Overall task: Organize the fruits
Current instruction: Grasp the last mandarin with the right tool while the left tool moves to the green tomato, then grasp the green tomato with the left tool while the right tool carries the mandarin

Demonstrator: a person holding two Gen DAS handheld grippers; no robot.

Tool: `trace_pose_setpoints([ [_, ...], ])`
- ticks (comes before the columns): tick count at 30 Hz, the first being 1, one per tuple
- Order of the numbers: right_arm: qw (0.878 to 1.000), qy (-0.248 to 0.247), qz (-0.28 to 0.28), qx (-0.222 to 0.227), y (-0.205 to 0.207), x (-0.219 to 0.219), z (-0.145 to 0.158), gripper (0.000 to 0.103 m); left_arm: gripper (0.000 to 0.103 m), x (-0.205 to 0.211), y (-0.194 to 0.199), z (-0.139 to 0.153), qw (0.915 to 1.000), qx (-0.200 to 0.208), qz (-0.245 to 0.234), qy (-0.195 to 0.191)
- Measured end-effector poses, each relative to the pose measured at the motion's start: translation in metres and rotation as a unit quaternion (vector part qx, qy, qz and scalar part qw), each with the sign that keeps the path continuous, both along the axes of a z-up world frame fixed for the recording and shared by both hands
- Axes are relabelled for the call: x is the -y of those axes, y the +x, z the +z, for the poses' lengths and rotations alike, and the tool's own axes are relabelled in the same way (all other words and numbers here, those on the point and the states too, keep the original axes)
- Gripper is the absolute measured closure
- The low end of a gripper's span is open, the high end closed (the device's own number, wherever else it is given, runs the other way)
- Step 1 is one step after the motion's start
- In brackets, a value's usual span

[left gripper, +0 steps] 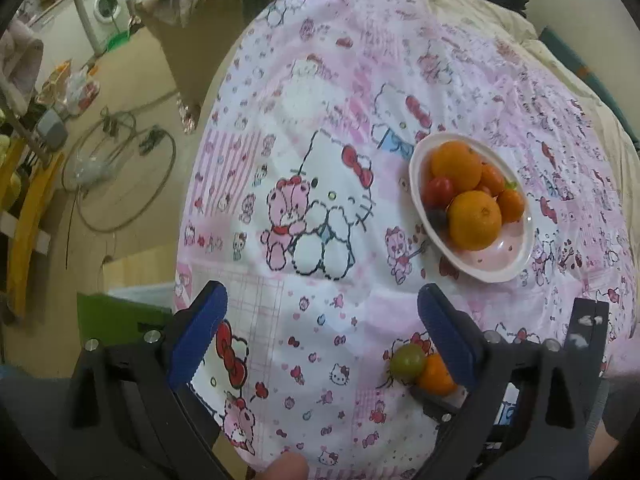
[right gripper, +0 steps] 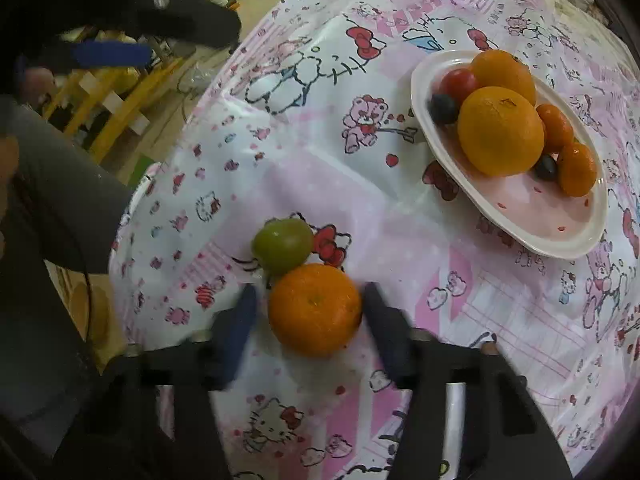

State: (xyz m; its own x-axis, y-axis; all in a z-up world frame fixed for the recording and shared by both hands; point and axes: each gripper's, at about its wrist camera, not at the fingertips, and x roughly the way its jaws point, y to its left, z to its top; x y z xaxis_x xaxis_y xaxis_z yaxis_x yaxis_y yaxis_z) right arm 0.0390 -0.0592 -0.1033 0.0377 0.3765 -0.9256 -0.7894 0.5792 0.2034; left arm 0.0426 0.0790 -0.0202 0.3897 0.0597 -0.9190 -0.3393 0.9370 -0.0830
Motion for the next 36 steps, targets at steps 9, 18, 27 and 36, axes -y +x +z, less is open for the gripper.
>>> trace_pose_setpoints([
  [9, 0.998, 0.031, -0.042, -0.018, 0.024, 0.035, 0.017, 0.056, 0.008, 0.017, 0.003, 0.008, 0.9981, 0.044, -0.029, 0.032],
  [18, 0.982, 0.081, -0.166, -0.025, 0.064, 0.106, 0.045, 0.056, 0.008, 0.041, 0.005, -0.007, 0.9957, 0.041, -0.077, 0.030],
  [27, 0.966, 0.106, -0.235, -0.037, 0.079, 0.145, 0.057, 0.056, 0.009, 0.063, 0.002, -0.049, 0.9903, -0.056, -0.127, 0.000],
  [36, 0.961, 0.116, -0.249, -0.042, 0.084, 0.154, 0.065, 0.056, 0.016, 0.096, -0.001, -0.076, 0.9767, -0.101, -0.189, 0.007],
])
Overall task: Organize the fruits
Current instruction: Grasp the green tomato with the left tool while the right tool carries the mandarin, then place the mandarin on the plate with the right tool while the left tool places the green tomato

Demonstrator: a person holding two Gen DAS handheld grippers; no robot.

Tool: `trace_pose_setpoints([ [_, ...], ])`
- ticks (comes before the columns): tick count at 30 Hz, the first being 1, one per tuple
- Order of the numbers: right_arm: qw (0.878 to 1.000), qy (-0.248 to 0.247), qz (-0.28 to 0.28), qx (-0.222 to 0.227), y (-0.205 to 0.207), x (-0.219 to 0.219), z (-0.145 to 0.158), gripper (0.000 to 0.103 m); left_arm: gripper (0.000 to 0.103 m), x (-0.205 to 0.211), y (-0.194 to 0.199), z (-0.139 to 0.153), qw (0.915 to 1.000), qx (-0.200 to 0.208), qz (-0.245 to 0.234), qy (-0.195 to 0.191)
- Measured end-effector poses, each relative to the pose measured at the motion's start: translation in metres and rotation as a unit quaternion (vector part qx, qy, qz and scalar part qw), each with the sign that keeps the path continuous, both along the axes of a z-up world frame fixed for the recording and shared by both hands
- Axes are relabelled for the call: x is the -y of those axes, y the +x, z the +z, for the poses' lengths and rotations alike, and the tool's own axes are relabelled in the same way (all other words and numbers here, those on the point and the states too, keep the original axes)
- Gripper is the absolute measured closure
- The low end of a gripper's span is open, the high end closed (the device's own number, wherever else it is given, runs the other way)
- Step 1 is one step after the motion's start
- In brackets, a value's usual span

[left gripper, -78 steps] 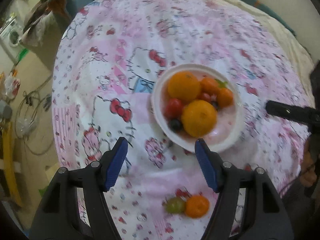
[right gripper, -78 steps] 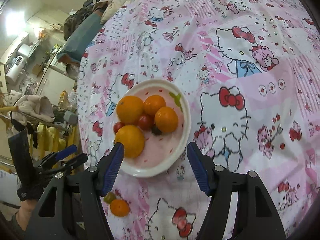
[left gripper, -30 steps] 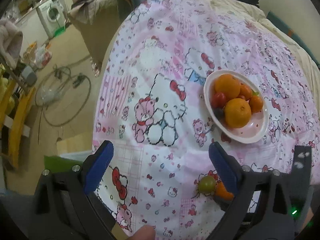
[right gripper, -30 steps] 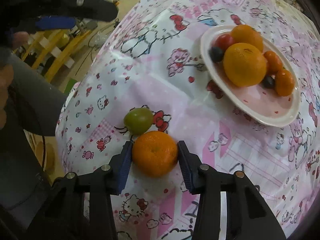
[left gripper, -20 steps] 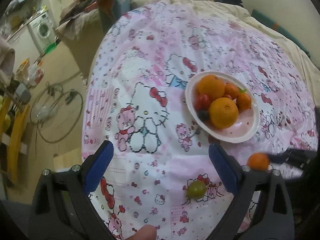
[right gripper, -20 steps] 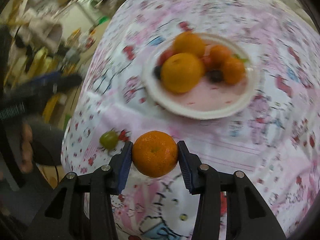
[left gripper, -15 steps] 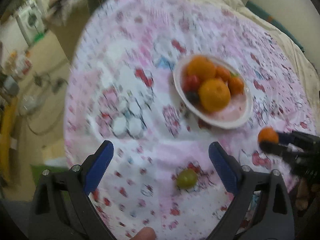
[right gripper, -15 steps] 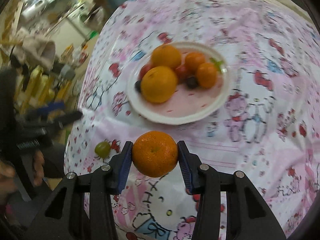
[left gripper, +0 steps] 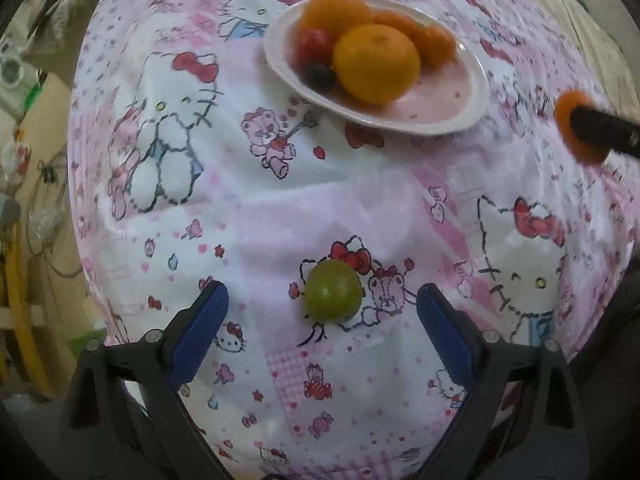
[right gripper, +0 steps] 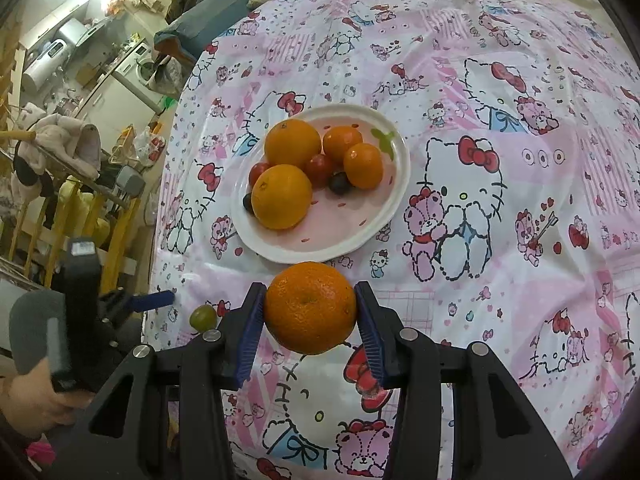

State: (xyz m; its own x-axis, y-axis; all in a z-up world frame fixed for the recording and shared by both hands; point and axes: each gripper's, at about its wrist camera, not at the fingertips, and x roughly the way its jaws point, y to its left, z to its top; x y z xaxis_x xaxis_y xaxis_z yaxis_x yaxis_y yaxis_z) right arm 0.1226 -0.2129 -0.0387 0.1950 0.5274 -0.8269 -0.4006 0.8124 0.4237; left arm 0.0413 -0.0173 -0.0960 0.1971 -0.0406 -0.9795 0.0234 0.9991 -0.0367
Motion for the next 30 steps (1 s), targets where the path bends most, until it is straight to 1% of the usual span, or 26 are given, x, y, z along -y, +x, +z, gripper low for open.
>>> trace_pose_setpoints([
  [2, 1.000, 0.001, -0.004, -0.002, 0.000, 0.002, 0.000, 0.056, 0.038, 0.003, 0.003, -0.003, 1.0000, -0.006, -0.004, -0.003],
  [3, 1.000, 0.002, -0.005, -0.003, 0.001, 0.003, 0.000, 0.056, 0.041, 0.004, 0.003, -0.004, 1.0000, -0.007, -0.005, 0.000],
  [5, 1.000, 0.001, -0.008, -0.004, 0.001, 0.004, 0.001, 0.056, 0.054, 0.007, 0.004, -0.006, 0.9999, -0.007, -0.010, 0.012],
  [6, 1.000, 0.002, -0.009, -0.003, 0.001, 0.005, 0.001, 0.056, 0.058, 0.008, 0.004, -0.006, 0.9999, -0.007, -0.011, 0.011],
  [8, 1.000, 0.002, -0.010, -0.003, 0.002, 0.006, 0.001, 0.056, 0.079, 0.010, 0.004, -0.006, 0.9999, -0.006, -0.014, 0.006],
  [9, 1.000, 0.002, -0.010, -0.003, 0.002, 0.006, 0.001, 0.056, 0.080, 0.012, 0.003, -0.006, 0.9998, -0.005, -0.016, 0.006],
  [13, 1.000, 0.000, -0.010, -0.006, 0.003, 0.006, 0.000, 0.056, 0.081, 0.010, 0.007, -0.002, 0.9999, 0.002, -0.012, -0.005],
  [16, 1.000, 0.001, -0.012, -0.007, 0.003, 0.006, 0.000, 0.056, 0.081, 0.006, 0.004, 0.013, 0.9995, 0.022, -0.002, -0.022],
  [21, 1.000, 0.005, -0.015, -0.005, 0.005, 0.007, 0.002, 0.056, 0.081, -0.007, 0.003, 0.041, 0.9977, 0.053, 0.014, -0.039],
  [25, 1.000, 0.008, -0.020, -0.005, 0.007, 0.009, 0.004, 0.056, 0.081, -0.016, 0.013, 0.059, 0.9965, 0.069, 0.026, -0.040],
  [30, 1.000, 0.012, -0.023, -0.003, 0.013, 0.009, 0.008, 0.056, 0.081, -0.026, 0.036, 0.072, 0.9957, 0.081, 0.030, -0.034],
])
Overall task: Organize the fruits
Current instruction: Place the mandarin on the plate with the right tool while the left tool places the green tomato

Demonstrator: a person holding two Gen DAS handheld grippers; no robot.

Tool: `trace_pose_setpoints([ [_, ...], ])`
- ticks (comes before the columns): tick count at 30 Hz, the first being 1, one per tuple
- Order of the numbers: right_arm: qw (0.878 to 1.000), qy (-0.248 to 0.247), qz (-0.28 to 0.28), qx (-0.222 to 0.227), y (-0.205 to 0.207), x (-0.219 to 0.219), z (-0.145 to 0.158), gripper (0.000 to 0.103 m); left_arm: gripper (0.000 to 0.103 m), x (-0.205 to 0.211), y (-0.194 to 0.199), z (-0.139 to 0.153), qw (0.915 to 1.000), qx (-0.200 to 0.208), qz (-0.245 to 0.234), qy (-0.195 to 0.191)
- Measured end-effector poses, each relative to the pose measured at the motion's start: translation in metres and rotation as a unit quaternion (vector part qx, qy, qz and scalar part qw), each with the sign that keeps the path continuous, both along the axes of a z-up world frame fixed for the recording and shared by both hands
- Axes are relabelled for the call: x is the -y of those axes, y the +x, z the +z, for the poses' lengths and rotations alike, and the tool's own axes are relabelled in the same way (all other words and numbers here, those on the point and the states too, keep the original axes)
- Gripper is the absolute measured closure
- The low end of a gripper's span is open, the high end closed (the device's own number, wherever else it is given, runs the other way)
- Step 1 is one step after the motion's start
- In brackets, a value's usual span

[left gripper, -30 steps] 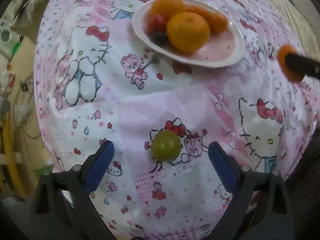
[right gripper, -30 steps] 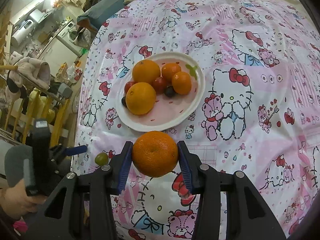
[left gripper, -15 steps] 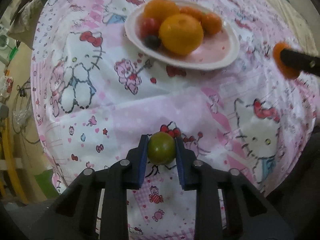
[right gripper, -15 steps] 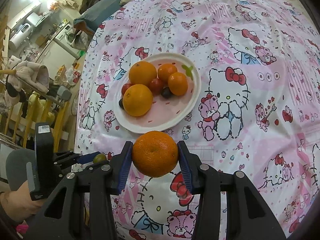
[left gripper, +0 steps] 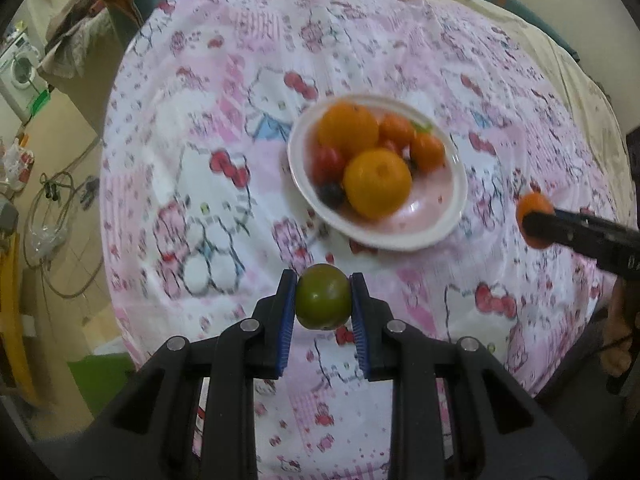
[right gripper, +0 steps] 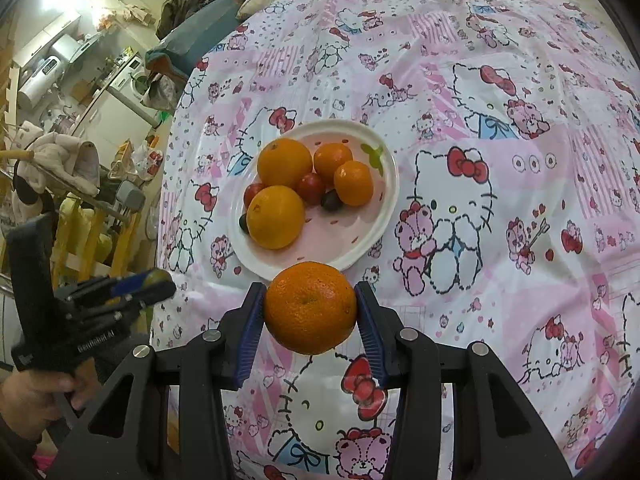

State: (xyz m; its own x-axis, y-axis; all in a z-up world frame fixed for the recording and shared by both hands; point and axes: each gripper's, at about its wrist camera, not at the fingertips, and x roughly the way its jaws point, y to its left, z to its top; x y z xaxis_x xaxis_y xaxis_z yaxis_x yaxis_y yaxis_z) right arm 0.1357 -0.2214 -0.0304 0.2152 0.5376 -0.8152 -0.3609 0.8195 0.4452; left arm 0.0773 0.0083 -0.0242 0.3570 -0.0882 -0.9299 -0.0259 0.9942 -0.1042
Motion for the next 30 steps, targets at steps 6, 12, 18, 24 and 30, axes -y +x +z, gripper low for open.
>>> trace_pose_setpoints([
  [6, 1.000, 0.000, 0.000, 0.011, 0.020, -0.002, 0.004, 0.056, 0.081, -0.008, 0.030, 0.012, 0.9999, 0.016, -0.001, 0.007],
  [12, 1.000, -0.004, 0.001, -0.008, 0.053, -0.008, -0.013, 0.056, 0.080, -0.011, 0.058, 0.008, 0.9997, 0.025, 0.005, -0.003],
  [18, 0.997, -0.005, 0.002, -0.073, 0.079, -0.022, -0.056, 0.056, 0.080, -0.006, 0.067, -0.012, 0.9995, 0.007, -0.001, -0.032],
  [24, 0.996, 0.002, -0.003, -0.090, 0.083, -0.031, -0.069, 0.054, 0.080, 0.003, 0.066, -0.015, 0.9986, 0.000, -0.018, -0.050],
  [30, 0.996, 0.027, -0.018, -0.086, 0.087, -0.027, -0.064, 0.038, 0.080, 0.012, 0.065, -0.019, 0.9977, -0.013, -0.023, -0.062],
])
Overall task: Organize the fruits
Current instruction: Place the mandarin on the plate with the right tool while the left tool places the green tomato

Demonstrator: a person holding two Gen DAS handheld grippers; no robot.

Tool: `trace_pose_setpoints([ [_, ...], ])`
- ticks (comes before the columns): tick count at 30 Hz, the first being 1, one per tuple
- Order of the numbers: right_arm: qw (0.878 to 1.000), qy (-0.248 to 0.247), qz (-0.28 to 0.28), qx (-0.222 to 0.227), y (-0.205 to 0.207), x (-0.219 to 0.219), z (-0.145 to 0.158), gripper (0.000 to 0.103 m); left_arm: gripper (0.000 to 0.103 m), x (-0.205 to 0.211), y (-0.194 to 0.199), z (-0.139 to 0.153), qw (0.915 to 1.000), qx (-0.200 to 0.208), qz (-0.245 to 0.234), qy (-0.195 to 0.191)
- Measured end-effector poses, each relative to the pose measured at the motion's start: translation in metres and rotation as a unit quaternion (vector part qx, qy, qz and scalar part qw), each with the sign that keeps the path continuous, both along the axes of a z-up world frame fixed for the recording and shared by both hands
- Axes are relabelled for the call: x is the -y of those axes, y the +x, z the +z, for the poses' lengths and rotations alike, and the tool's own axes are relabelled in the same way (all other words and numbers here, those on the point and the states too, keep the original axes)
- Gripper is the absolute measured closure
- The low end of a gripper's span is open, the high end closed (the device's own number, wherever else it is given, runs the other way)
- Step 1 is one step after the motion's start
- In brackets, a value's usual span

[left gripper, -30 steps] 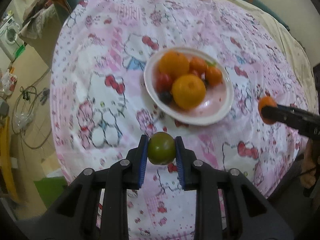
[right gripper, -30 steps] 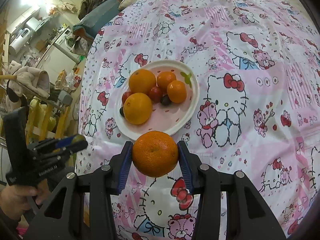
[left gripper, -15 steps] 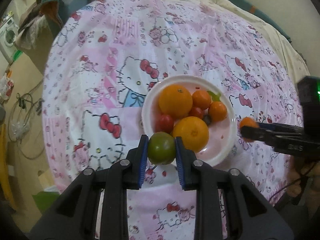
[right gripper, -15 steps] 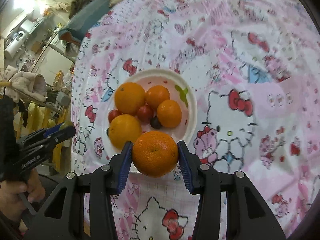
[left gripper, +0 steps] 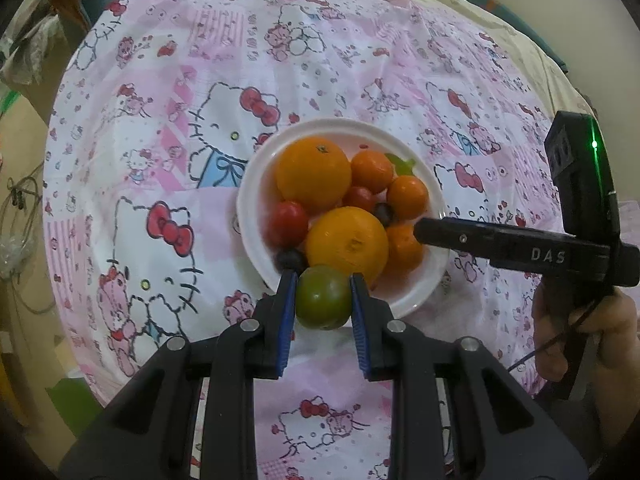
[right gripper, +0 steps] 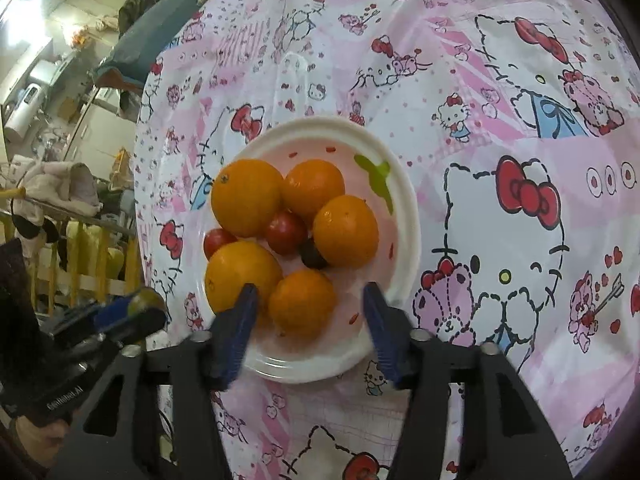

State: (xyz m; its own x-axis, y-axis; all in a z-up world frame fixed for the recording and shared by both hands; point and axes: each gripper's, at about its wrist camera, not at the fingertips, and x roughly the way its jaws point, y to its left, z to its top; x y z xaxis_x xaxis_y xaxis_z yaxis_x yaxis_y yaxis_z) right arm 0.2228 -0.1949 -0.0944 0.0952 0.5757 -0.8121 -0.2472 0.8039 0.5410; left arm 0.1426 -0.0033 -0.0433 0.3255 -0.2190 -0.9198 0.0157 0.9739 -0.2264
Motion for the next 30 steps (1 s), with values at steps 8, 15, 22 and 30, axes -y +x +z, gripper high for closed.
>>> trace_pose_setpoints([
  [8, 0.999, 0.011, -0.041, 0.016, 0.002, 0.020, 0.017, 0.038, 0.080, 0.031, -0.002, -0.018, 0.9989, -0.035, -0.030, -0.008],
  [15, 0.997, 0.023, -0.070, 0.013, 0.003, 0.044, 0.025, 0.038, 0.080, 0.062, 0.003, -0.035, 0.9968, -0.062, -0.050, -0.010],
  [22, 0.996, 0.033, -0.077, 0.015, 0.002, 0.057, 0.030, 0.038, 0.080, 0.063, 0.011, -0.045, 0.9969, -0.071, -0.034, -0.003],
  [30, 0.996, 0.045, -0.073, 0.020, 0.002, 0.056, 0.038, 0.038, 0.053, 0.066, 0.012, -0.039, 0.9973, -0.058, -0.042, -0.019],
])
